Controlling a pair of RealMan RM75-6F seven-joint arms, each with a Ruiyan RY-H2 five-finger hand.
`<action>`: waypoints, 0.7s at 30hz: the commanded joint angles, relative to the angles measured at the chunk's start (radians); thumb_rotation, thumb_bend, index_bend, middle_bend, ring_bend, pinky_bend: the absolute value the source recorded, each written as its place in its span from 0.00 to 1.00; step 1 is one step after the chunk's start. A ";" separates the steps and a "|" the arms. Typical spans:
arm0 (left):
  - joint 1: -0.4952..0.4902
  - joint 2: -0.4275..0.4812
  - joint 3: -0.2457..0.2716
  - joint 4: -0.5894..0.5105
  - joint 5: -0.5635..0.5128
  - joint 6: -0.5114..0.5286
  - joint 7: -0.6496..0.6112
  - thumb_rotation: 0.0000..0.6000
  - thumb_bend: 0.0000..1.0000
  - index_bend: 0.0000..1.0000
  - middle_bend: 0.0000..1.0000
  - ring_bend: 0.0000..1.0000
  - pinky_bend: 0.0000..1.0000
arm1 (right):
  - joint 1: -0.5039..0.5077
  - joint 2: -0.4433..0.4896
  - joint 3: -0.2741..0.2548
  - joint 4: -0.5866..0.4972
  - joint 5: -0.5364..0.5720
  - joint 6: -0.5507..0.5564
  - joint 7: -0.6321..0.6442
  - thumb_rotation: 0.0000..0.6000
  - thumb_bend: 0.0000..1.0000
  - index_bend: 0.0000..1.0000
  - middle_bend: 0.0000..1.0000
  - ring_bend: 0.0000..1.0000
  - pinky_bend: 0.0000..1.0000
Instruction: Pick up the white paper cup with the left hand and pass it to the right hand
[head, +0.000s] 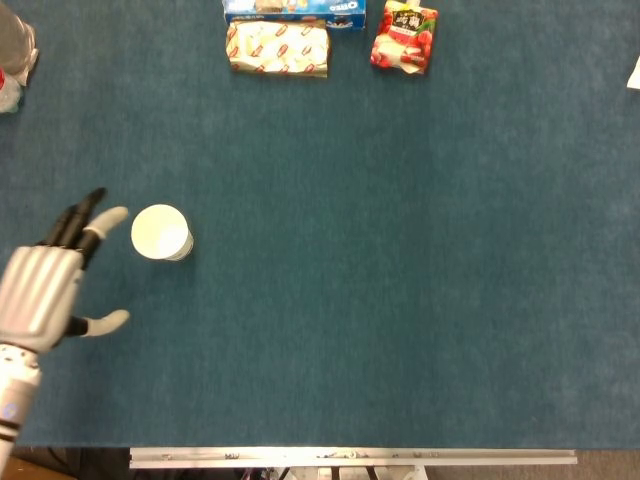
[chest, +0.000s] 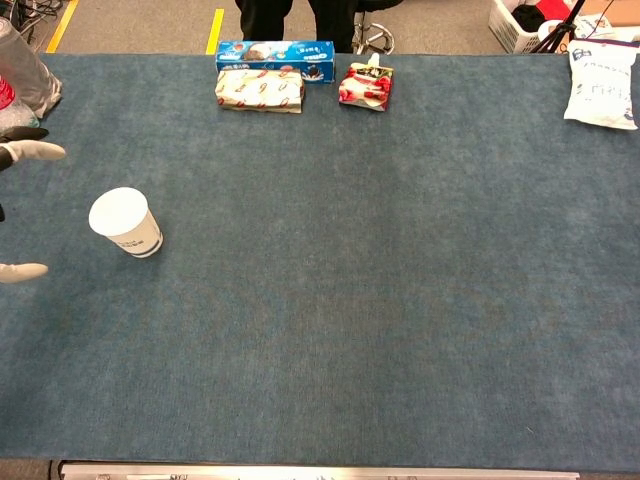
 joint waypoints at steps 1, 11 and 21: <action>-0.041 -0.043 -0.017 -0.009 -0.026 -0.047 0.058 1.00 0.00 0.12 0.00 0.09 0.44 | -0.007 0.002 -0.005 0.006 0.003 0.004 0.010 1.00 0.26 0.21 0.23 0.32 0.48; -0.152 -0.166 -0.066 0.020 -0.134 -0.160 0.220 1.00 0.00 0.11 0.00 0.06 0.41 | -0.010 -0.003 -0.011 0.033 0.011 -0.006 0.039 1.00 0.26 0.21 0.23 0.32 0.48; -0.234 -0.194 -0.089 -0.009 -0.326 -0.192 0.431 1.00 0.00 0.10 0.00 0.00 0.25 | -0.010 -0.016 -0.021 0.056 0.019 -0.026 0.053 1.00 0.26 0.21 0.23 0.32 0.48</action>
